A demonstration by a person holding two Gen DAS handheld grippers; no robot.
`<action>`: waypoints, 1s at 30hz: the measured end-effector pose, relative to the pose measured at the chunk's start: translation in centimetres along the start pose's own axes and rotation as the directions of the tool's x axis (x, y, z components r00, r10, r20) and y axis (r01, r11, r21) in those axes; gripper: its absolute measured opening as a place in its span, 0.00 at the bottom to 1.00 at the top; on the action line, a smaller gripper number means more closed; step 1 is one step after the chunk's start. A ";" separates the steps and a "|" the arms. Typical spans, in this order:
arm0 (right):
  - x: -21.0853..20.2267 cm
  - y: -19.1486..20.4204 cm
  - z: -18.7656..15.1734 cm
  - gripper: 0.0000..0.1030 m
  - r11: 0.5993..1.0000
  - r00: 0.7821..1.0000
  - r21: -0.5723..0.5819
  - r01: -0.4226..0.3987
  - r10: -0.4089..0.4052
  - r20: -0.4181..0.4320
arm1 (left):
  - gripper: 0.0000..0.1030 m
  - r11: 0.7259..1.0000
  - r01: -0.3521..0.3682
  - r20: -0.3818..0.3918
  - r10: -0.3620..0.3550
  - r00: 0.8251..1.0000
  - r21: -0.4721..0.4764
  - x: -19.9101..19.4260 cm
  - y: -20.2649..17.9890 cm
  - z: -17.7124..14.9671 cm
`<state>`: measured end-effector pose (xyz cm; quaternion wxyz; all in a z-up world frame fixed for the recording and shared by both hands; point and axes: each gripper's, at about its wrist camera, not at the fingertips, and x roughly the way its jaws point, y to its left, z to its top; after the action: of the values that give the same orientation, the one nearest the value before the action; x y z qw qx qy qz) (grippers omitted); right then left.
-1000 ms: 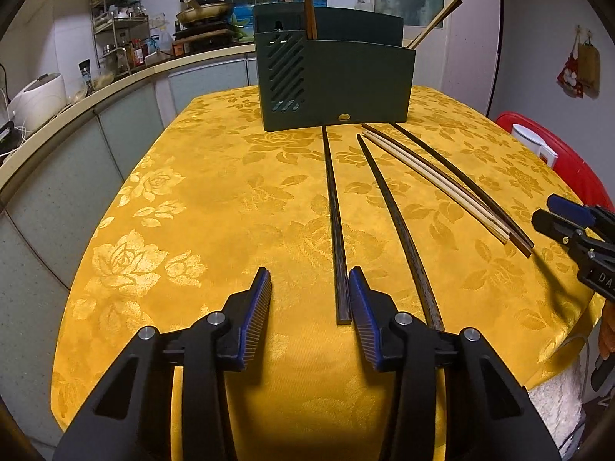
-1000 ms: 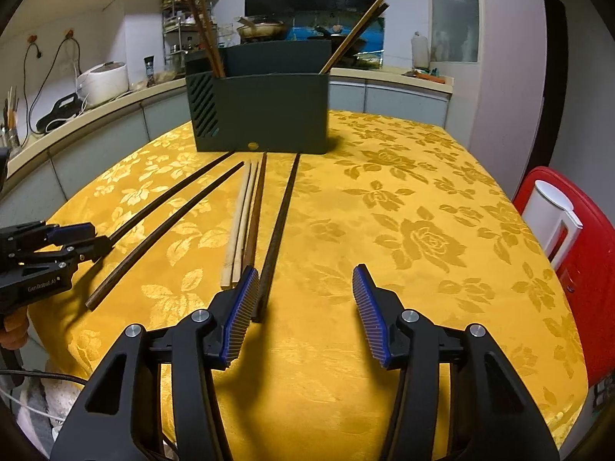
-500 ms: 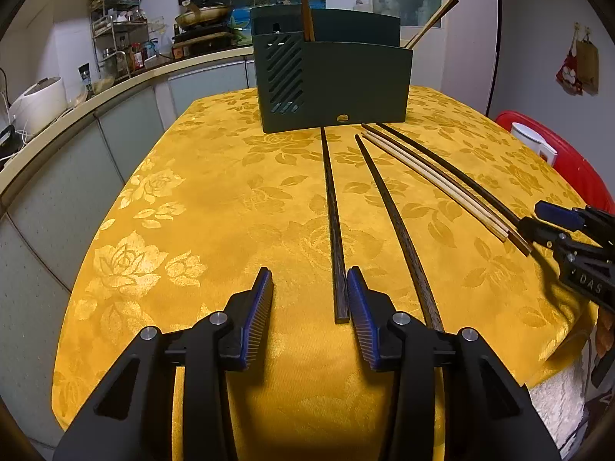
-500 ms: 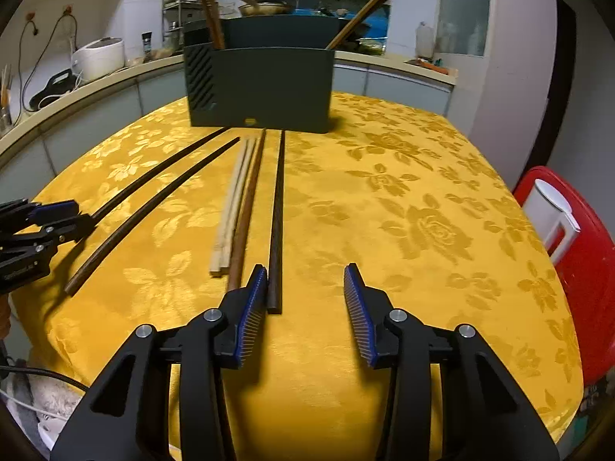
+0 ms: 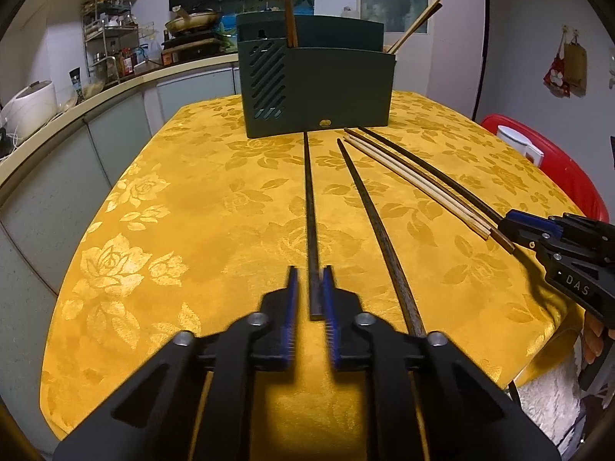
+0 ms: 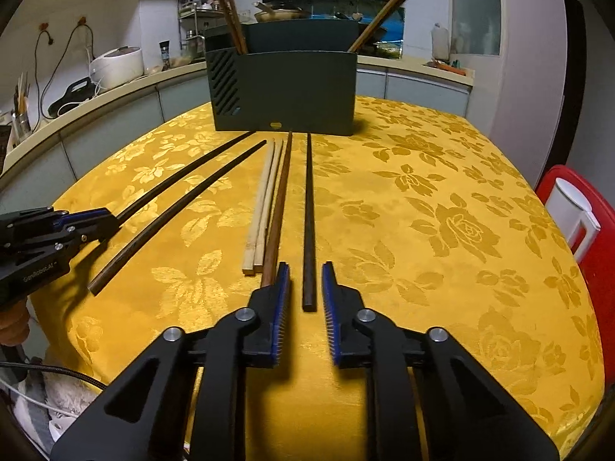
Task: Organize utensils
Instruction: 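Close the left tool on a dark brown chopstick, then lift the dark brown chopstick with the left tool over the green holder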
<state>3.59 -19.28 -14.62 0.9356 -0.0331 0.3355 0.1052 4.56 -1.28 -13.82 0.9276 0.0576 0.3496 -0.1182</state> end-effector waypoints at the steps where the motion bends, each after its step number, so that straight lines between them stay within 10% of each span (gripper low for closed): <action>1: 0.0 0.1 0.0 0.13 1.000 1.000 -0.009 0.000 0.000 0.000 | 0.07 1.000 -0.002 0.001 0.002 1.000 0.003 0.0 -0.1 0.0; 11: -0.6 -0.6 0.6 0.08 0.999 1.000 0.029 -0.022 0.023 -0.010 | 0.07 0.999 -0.036 0.019 0.037 0.999 -0.005 -1.1 0.7 0.7; 30: -11.1 -3.1 6.2 0.08 0.996 0.953 0.064 -0.062 0.040 0.300 | 0.07 0.999 -0.026 0.318 0.037 0.947 -0.038 -12.0 2.7 6.7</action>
<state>-0.28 -23.39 -2.78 0.9730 0.0259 0.1949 0.1206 0.73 2.19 -0.79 0.9745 0.0278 0.1964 -0.1053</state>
